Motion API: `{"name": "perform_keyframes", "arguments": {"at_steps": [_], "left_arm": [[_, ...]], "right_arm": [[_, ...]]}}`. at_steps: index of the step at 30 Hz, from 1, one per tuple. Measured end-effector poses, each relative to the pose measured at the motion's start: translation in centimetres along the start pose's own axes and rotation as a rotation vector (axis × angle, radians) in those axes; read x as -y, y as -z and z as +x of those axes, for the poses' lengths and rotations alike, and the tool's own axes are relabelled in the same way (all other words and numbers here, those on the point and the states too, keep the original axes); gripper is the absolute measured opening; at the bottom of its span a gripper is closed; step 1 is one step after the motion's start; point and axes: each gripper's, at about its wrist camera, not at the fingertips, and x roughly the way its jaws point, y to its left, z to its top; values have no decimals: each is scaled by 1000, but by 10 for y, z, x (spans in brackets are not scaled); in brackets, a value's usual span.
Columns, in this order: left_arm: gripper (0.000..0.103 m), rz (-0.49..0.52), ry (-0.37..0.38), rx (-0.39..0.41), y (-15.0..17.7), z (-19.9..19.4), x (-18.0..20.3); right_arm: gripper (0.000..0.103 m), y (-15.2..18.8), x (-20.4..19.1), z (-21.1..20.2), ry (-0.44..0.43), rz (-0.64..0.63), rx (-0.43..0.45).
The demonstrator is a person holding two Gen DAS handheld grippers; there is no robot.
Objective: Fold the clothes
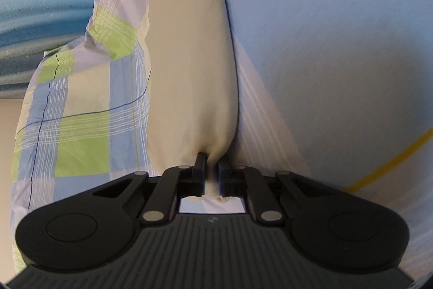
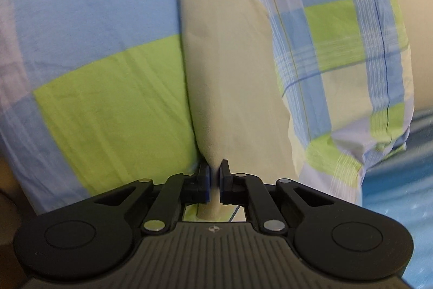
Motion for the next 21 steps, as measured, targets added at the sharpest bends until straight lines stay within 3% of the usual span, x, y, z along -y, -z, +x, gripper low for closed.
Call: {"name": "perform_keyframes", "arguments": {"at_steps": [7,16,21], "left_arm": [[4,-165,62,-2,5,-57,-15],[4,-208,149,6,8,-138,31],[5,-260,158,-15,10,-147,49]], "right_arm": [[3,-3,19,-53,-43,83,9],[3,-8,-32,-134,-216,111,47],[3,-14,-51,-144,-262,141,51]]}}
